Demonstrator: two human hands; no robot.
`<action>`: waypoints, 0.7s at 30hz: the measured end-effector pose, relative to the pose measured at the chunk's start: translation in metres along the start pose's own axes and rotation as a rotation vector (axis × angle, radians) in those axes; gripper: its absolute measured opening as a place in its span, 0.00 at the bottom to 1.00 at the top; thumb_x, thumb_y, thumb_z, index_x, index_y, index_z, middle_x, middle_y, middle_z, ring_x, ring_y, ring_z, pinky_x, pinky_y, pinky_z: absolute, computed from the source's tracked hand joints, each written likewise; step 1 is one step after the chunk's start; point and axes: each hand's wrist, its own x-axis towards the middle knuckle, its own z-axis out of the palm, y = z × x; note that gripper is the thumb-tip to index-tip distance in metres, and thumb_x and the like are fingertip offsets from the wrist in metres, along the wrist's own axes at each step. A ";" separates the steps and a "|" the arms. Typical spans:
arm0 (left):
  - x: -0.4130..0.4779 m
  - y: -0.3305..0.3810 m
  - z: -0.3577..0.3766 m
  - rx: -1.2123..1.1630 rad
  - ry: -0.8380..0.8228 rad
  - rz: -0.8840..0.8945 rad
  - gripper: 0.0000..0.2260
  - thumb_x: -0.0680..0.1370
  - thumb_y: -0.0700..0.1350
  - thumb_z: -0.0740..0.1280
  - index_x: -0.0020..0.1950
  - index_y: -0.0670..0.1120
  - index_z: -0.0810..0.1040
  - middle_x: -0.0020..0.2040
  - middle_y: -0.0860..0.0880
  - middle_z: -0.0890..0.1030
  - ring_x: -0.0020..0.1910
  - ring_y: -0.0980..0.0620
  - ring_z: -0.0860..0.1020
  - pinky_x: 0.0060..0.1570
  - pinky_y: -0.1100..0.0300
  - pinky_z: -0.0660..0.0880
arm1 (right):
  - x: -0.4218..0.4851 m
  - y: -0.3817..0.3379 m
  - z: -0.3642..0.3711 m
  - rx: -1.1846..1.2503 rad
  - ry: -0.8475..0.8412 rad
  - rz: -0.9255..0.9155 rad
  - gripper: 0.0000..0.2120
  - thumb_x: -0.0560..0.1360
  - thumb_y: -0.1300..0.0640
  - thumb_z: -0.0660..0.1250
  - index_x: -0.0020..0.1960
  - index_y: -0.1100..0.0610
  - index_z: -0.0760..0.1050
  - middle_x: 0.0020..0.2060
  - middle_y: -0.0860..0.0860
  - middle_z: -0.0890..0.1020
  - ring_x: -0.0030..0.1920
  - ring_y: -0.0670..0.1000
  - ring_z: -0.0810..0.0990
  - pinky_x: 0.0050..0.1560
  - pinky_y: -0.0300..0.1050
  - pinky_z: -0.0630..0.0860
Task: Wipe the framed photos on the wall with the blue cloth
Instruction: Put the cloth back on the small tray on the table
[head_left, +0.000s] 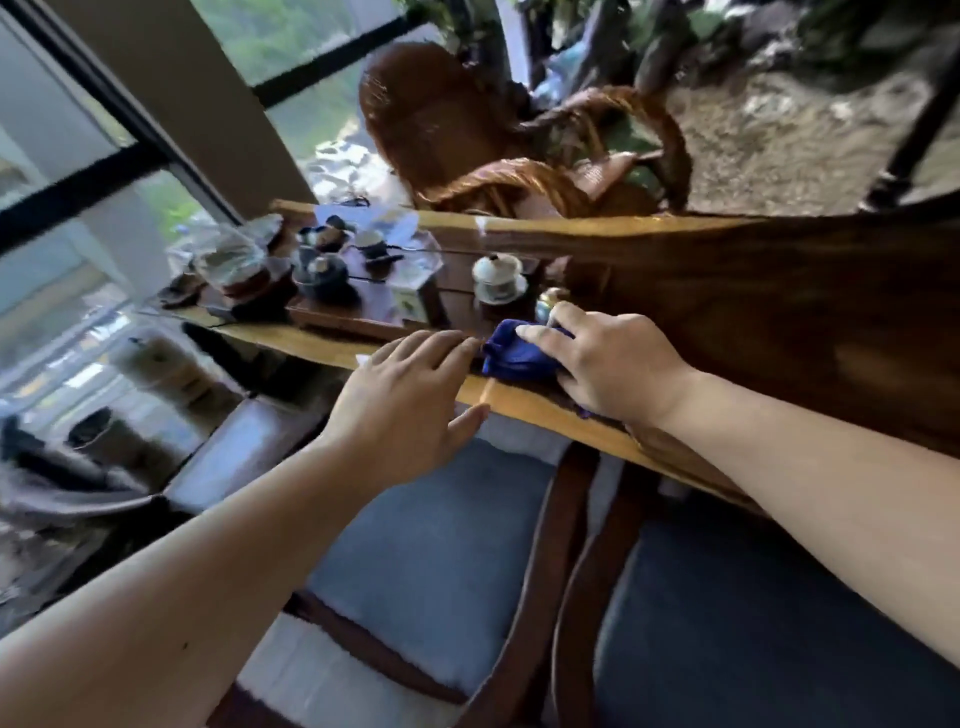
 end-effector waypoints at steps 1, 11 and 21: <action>0.006 0.007 0.013 -0.019 -0.012 0.013 0.28 0.74 0.59 0.61 0.67 0.42 0.72 0.64 0.45 0.77 0.63 0.44 0.74 0.61 0.50 0.72 | -0.014 0.009 0.009 0.009 -0.010 0.039 0.26 0.70 0.50 0.55 0.67 0.55 0.71 0.54 0.58 0.77 0.40 0.60 0.81 0.28 0.49 0.74; 0.047 0.079 0.099 -0.160 -0.121 0.201 0.29 0.74 0.61 0.58 0.65 0.43 0.75 0.62 0.45 0.79 0.61 0.45 0.76 0.58 0.50 0.75 | -0.148 0.076 0.074 0.018 -0.187 0.402 0.24 0.66 0.57 0.70 0.62 0.57 0.75 0.50 0.54 0.80 0.43 0.58 0.81 0.31 0.50 0.76; 0.072 0.130 0.143 -0.198 -0.148 0.278 0.26 0.73 0.60 0.59 0.62 0.43 0.77 0.59 0.46 0.81 0.59 0.47 0.77 0.56 0.53 0.75 | -0.167 0.120 0.149 -0.060 -0.213 0.497 0.21 0.73 0.61 0.57 0.64 0.58 0.72 0.56 0.57 0.78 0.47 0.60 0.79 0.38 0.53 0.74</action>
